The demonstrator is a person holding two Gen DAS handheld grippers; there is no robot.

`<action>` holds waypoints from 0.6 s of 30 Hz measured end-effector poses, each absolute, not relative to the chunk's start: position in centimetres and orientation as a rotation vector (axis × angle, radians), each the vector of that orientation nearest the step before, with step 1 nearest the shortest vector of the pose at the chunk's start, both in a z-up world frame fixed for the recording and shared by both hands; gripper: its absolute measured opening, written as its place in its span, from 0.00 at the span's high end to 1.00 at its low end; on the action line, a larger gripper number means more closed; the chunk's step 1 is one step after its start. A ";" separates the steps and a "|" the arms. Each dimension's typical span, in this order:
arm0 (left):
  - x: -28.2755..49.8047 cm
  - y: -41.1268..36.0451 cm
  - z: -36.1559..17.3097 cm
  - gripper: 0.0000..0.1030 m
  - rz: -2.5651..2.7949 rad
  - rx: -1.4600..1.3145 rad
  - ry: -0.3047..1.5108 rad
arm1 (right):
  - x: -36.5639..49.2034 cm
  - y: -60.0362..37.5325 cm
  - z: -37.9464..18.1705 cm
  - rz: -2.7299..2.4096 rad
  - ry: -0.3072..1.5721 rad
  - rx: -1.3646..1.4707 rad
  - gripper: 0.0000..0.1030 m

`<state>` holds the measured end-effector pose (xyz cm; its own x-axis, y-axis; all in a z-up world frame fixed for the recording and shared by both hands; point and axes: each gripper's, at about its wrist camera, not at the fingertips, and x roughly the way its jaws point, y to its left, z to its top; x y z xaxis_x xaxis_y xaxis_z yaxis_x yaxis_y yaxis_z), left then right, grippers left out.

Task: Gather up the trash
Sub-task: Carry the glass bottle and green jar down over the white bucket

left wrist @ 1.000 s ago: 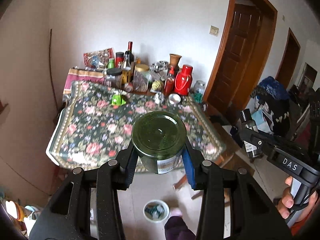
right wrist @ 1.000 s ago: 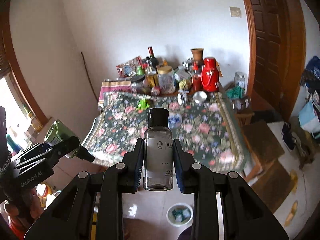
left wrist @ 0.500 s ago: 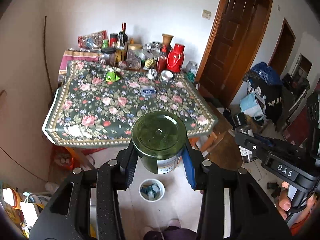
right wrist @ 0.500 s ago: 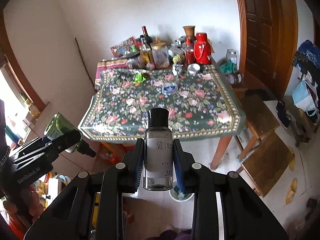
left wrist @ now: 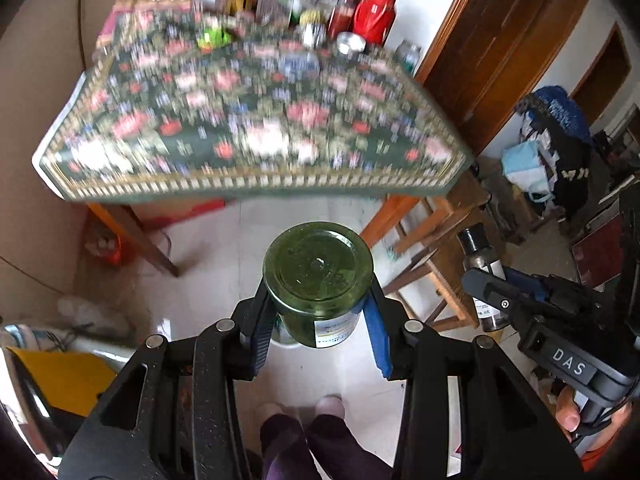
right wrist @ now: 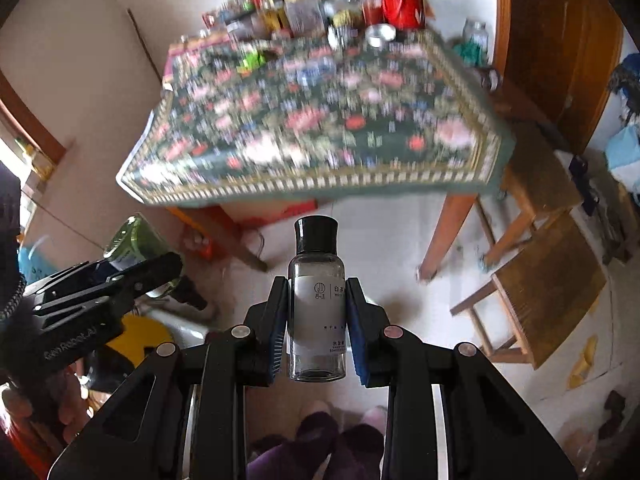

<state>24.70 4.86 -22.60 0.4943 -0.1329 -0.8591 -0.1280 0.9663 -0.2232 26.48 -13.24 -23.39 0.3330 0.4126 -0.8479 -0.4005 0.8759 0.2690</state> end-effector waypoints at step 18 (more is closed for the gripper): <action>28.1 6.6 -45.2 0.60 0.095 -0.341 1.276 | 32.4 -9.5 -43.5 0.665 1.312 0.006 0.69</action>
<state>28.12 6.63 -45.24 0.2946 -0.1176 -0.9484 -0.2572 0.9460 -0.1972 32.41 -9.50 -43.51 0.1000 0.4530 -0.8859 -0.4465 0.8161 0.3669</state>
